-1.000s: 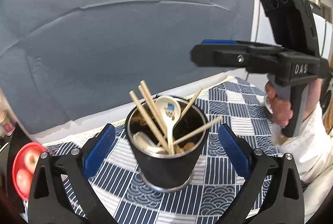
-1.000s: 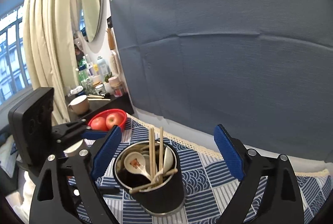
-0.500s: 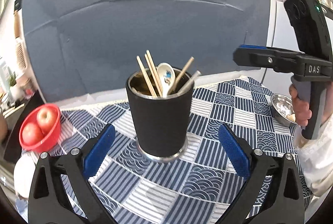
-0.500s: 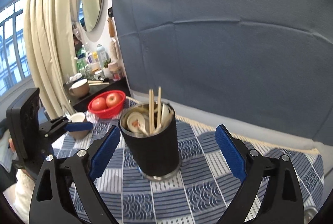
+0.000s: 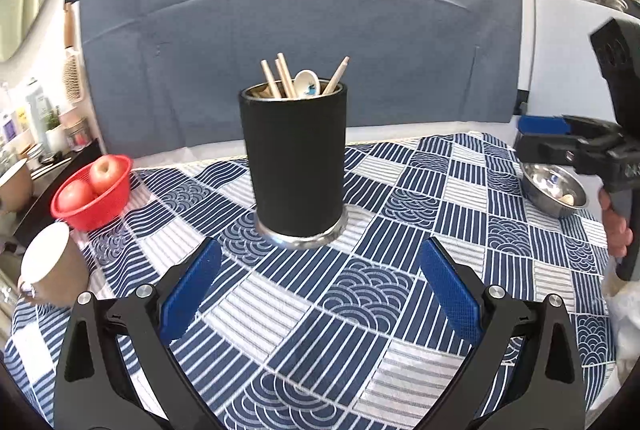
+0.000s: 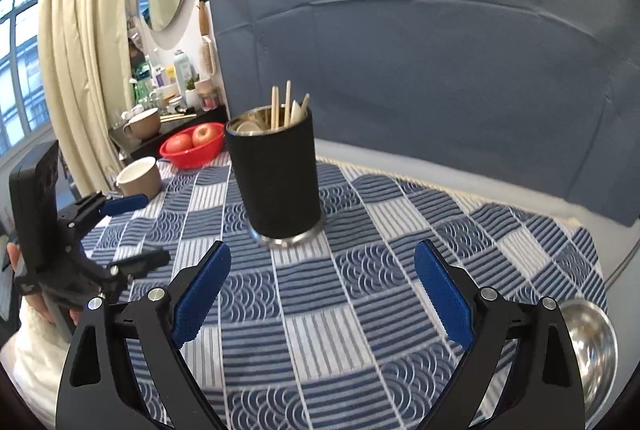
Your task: Organize utensils
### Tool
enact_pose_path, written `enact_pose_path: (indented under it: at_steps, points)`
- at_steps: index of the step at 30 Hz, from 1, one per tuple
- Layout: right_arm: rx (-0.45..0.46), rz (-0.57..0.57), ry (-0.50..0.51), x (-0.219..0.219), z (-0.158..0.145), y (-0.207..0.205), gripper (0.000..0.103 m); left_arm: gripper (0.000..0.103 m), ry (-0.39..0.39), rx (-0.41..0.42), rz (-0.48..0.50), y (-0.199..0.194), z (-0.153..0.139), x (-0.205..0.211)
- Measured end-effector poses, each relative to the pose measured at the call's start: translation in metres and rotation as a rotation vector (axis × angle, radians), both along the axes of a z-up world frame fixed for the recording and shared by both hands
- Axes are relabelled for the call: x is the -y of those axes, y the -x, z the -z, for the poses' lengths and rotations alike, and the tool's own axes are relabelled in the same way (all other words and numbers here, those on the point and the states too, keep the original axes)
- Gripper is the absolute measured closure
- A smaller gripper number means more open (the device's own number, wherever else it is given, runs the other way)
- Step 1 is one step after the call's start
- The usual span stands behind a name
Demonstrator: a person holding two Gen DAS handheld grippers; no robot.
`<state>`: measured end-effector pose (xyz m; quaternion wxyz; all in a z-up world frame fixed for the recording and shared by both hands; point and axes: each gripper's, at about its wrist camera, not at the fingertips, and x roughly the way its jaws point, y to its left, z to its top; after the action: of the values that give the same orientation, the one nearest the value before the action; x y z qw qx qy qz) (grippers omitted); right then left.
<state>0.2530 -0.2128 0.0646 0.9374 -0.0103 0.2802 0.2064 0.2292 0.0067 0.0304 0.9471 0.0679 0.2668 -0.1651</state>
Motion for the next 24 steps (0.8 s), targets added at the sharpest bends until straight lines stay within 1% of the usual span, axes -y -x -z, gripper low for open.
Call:
enact_pose_path:
  at_steps: [5, 9, 11, 13, 16, 17, 20, 22, 24]
  points:
    - [0.014, -0.004, -0.003, 0.003, 0.021, 0.022, 0.014, 0.006, -0.001, -0.007, -0.025, 0.017, 0.014, -0.003]
    - [0.015, -0.026, -0.008, 0.0, 0.038, 0.035, 0.014, 0.006, -0.01, -0.003, -0.085, 0.024, 0.025, -0.004]
    - [0.017, -0.036, -0.012, -0.002, 0.043, 0.039, 0.014, 0.006, 0.003, -0.006, -0.112, 0.026, 0.028, -0.006]
    - [0.035, -0.037, -0.013, -0.004, 0.049, 0.044, 0.014, 0.006, 0.022, 0.007, -0.157, 0.028, 0.031, -0.009]
    - [0.05, -0.042, -0.011, -0.008, 0.056, 0.047, 0.014, 0.006, 0.026, 0.026, -0.211, 0.031, 0.034, -0.012]
    - [0.062, -0.037, -0.012, -0.008, 0.059, 0.048, 0.014, 0.006, 0.023, 0.026, -0.218, 0.031, 0.035, -0.013]
    - [0.061, -0.051, -0.045, -0.006, 0.07, 0.045, 0.014, 0.006, 0.026, 0.034, -0.232, 0.032, 0.035, -0.015]
    - [0.038, -0.039, -0.027, -0.009, 0.075, 0.042, 0.014, 0.006, 0.028, 0.031, -0.232, 0.032, 0.035, -0.016]
    - [0.05, -0.053, -0.021, -0.012, 0.075, 0.044, 0.014, 0.006, 0.021, 0.035, -0.237, 0.032, 0.035, -0.016]
